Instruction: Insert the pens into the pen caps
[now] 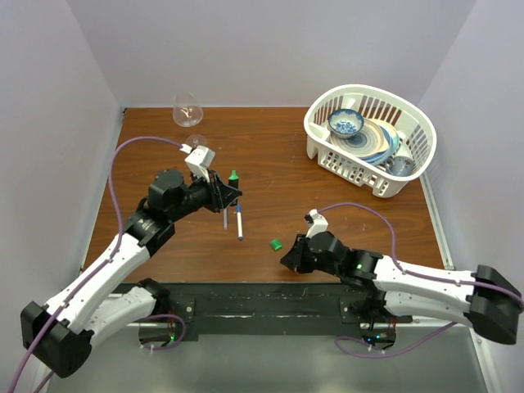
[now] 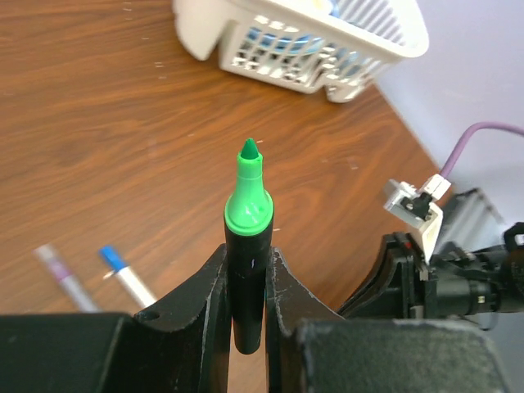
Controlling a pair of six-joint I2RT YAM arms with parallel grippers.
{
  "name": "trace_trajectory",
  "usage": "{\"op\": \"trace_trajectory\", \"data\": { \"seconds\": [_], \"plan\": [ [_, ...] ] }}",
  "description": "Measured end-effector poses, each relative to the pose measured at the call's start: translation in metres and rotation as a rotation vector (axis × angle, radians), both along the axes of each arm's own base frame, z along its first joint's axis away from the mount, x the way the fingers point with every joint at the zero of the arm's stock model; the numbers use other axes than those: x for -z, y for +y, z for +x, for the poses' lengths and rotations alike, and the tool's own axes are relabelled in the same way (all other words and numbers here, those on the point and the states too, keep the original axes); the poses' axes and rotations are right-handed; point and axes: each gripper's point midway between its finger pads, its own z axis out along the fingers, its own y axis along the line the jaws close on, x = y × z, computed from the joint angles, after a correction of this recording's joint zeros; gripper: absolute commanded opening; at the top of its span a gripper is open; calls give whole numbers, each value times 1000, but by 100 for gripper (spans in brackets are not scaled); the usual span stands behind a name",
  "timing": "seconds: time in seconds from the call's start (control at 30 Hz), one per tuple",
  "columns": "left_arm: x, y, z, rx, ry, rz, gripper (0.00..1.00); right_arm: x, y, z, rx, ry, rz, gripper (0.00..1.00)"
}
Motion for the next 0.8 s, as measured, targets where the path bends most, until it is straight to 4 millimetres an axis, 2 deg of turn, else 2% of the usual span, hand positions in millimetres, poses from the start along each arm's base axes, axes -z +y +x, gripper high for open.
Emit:
{"op": "trace_trajectory", "data": {
  "seconds": [0.17,0.27,0.43,0.8],
  "plan": [
    [5,22,-4,-52,-50,102,0,23,2,6,17,32,-88,10],
    [8,28,-4,-61,-61,138,0,31,8,9,15,46,-119,9],
    [17,34,-4,-71,-55,185,0,34,24,21,22,33,-143,7],
    [12,37,-6,-83,-74,184,0,46,44,41,25,-8,-195,5]
  ]
}}
